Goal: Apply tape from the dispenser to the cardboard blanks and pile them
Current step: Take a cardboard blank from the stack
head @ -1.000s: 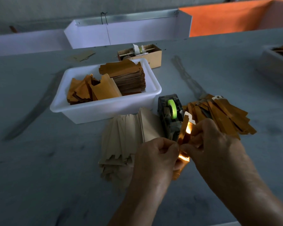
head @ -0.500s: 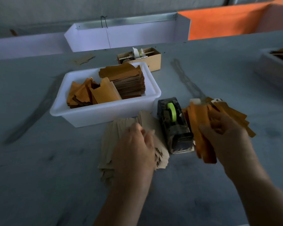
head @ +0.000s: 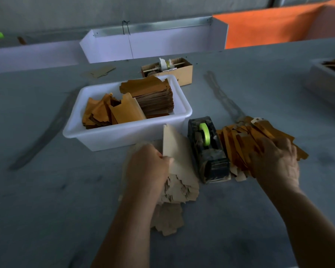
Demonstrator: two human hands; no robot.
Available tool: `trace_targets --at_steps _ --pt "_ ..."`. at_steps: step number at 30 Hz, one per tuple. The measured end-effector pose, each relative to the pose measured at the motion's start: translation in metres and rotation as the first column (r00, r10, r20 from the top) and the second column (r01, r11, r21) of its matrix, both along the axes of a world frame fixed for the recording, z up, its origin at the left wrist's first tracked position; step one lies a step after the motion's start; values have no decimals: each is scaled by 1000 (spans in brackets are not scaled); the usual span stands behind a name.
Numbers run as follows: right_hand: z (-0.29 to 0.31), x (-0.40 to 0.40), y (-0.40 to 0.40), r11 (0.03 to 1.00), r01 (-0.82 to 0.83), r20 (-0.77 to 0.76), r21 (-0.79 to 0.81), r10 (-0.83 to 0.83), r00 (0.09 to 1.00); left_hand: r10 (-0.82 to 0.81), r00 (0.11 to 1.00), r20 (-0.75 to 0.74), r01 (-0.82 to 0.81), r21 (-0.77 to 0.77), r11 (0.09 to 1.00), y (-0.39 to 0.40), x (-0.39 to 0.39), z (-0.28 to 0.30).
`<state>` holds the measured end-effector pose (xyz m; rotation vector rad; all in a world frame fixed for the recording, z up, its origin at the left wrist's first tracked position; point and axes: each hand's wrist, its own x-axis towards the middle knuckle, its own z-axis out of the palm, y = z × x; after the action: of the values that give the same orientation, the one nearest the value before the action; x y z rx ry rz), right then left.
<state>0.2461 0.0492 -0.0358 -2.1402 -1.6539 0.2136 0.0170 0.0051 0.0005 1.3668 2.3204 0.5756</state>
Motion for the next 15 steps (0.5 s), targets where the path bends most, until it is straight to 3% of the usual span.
trace_targets --at_steps 4,9,11,13,15 --pt "-1 -1 -10 999 -36 -81 39 39 996 -31 999 31 30 19 999 -10 -12 8" --pt "9 -8 -31 966 -57 -184 254 106 977 -2 983 -181 33 170 985 -30 -15 16" --pt "17 -15 -42 940 -65 -232 335 149 961 -5 1000 -23 11 295 955 -39 -19 23" --pt "25 -26 -54 930 -76 -365 360 216 906 -66 943 325 -39 306 951 -48 -21 32" --pt "36 -41 -67 944 -149 -620 295 308 721 -143 804 577 -12 256 967 -56 -17 38"
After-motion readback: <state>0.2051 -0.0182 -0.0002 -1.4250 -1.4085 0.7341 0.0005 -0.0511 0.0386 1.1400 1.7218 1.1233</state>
